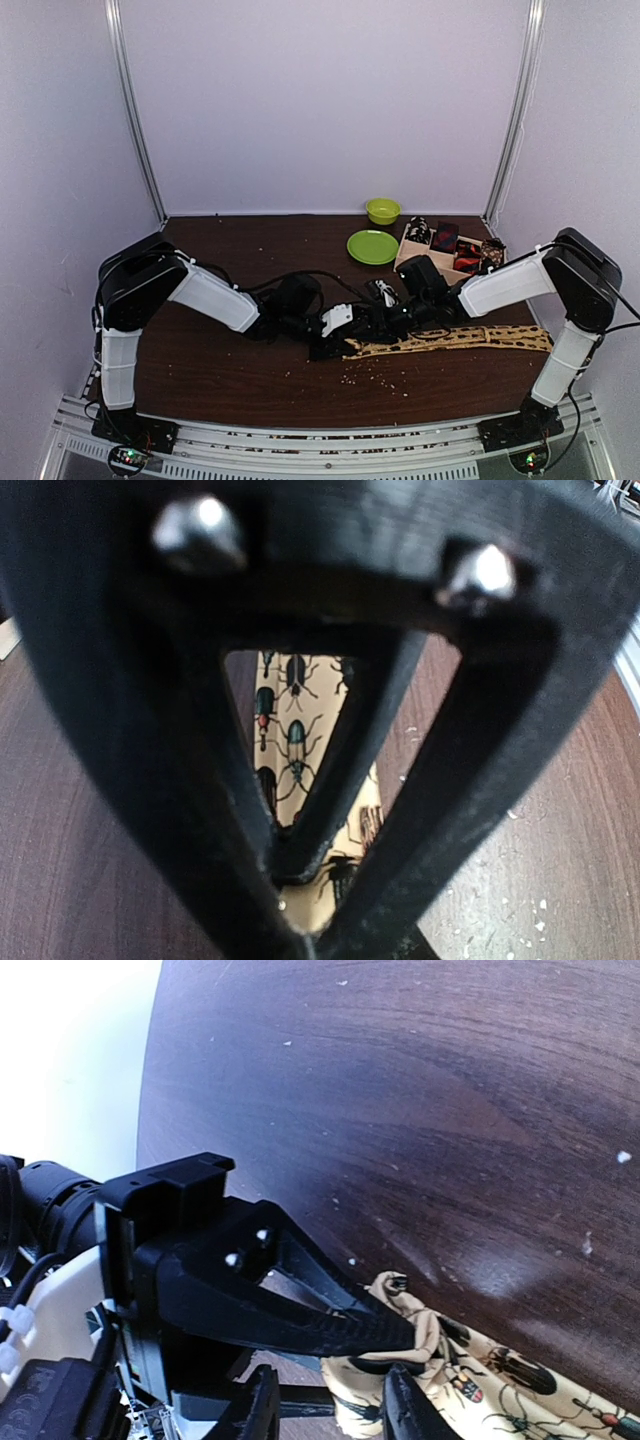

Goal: Roll the ties
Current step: Roll the tie at the center of the board.

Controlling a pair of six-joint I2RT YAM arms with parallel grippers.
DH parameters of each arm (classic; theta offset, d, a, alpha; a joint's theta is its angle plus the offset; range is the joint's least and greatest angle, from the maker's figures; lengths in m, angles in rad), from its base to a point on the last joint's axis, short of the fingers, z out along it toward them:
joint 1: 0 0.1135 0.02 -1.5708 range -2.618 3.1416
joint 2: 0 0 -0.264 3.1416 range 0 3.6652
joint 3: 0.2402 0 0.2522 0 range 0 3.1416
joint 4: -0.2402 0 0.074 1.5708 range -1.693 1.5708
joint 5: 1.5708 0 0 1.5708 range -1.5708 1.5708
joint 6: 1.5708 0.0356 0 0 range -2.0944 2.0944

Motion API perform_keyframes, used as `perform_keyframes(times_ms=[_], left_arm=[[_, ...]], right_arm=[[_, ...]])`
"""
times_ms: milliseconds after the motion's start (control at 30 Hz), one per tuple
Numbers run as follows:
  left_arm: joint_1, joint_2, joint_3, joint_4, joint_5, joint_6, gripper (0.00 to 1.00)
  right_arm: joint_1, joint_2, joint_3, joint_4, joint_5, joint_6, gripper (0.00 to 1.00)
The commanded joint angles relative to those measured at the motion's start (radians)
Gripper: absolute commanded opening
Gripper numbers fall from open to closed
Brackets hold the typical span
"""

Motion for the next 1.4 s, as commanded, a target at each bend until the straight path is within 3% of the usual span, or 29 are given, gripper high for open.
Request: perform_keyframes(times_ms=[0,133,300,433,533,667,733,933,1033,1167,1300,1367], left_arm=[[0.008,0.063,-0.027,-0.173,-0.039,-0.002,0.30],[0.008,0.063,-0.029,-0.169,-0.039,-0.006,0.29],[0.008,0.066,-0.030,-0.165,-0.036,-0.011,0.30],[0.008,0.066,-0.028,-0.163,-0.036,-0.013,0.30],[0.008,0.066,-0.029,-0.161,-0.037,-0.013,0.29],[0.008,0.065,-0.030,-0.161,-0.038,-0.015,0.29],[0.009,0.053,-0.042,-0.134,-0.037,-0.028,0.31],[0.019,-0.074,-0.144,0.015,-0.084,-0.064,0.65],[0.019,-0.163,-0.200,0.085,-0.125,-0.069,0.95],[0.020,-0.311,-0.294,0.213,-0.215,-0.108,0.98],[0.019,-0.373,-0.384,0.475,-0.268,-0.266,0.98],[0.026,-0.309,-0.312,0.387,-0.244,-0.339,0.98]], right_arm=[[0.014,0.003,0.000,-0.067,0.042,-0.025,0.34],[0.014,0.008,0.026,-0.083,0.037,-0.033,0.27],[0.014,0.013,0.029,-0.148,0.055,-0.066,0.35],[0.014,0.009,0.002,-0.118,0.064,-0.057,0.35],[0.020,0.016,0.002,-0.064,0.044,-0.026,0.28],[0.027,0.011,0.017,-0.068,0.051,-0.026,0.05],[0.026,0.013,0.021,-0.086,0.056,-0.043,0.00],[0.022,0.035,-0.009,-0.086,0.067,-0.062,0.00],[0.015,0.049,-0.027,-0.059,0.062,-0.058,0.00],[0.011,0.054,-0.041,-0.038,0.056,-0.053,0.00],[0.009,0.050,-0.043,-0.032,0.052,-0.053,0.00],[0.008,0.051,-0.041,-0.033,0.052,-0.056,0.00]])
